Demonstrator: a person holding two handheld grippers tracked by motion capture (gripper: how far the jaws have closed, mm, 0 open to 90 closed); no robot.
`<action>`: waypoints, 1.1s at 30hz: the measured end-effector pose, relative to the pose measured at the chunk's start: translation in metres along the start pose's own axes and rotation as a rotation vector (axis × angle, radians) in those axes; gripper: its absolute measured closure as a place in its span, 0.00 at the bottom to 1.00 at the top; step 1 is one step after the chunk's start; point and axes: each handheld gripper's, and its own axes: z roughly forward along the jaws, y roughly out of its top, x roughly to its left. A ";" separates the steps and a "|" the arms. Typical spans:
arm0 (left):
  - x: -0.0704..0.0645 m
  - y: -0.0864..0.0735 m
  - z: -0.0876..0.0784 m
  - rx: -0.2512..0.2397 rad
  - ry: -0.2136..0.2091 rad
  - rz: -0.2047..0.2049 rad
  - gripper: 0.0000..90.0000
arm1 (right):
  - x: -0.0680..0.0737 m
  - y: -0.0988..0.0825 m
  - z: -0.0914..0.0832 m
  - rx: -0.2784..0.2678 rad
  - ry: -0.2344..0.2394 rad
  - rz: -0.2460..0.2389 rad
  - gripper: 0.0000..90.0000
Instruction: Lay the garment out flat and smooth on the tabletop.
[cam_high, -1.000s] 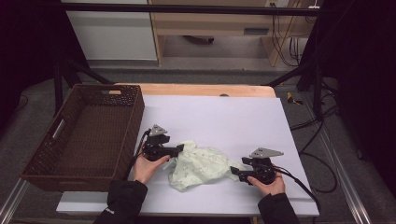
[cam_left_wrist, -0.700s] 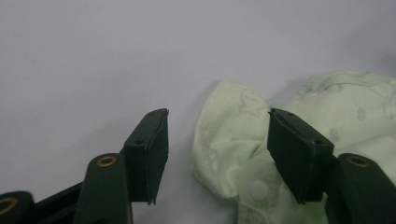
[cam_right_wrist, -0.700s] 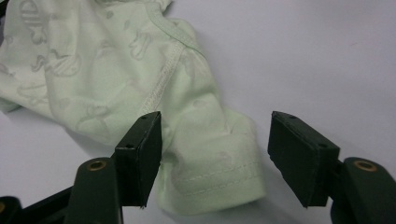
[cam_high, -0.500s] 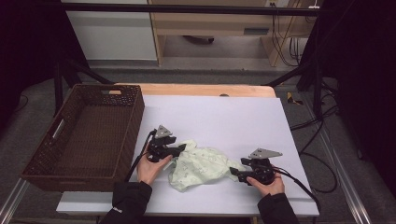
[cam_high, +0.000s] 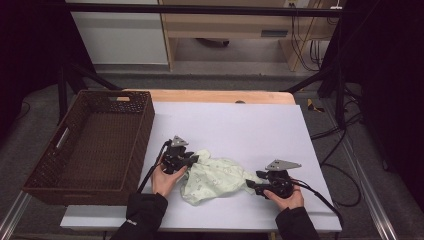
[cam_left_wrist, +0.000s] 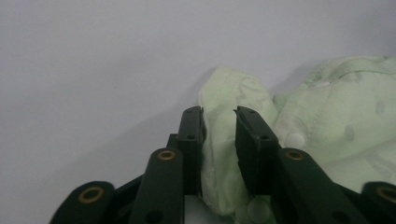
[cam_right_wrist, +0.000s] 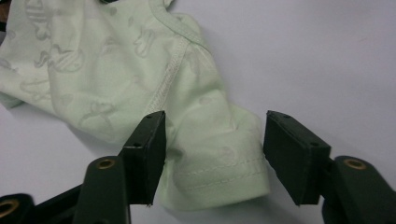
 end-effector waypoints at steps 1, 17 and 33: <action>0.000 0.000 0.000 0.001 0.000 -0.002 0.81 | 0.000 0.000 0.000 0.000 0.000 0.000 0.53; -0.003 0.003 -0.023 -0.019 0.001 -0.013 0.98 | 0.000 0.003 -0.008 -0.020 0.025 0.021 0.93; -0.016 -0.028 -0.079 -0.013 0.058 -0.051 0.98 | -0.003 0.004 -0.010 -0.002 -0.021 0.012 0.88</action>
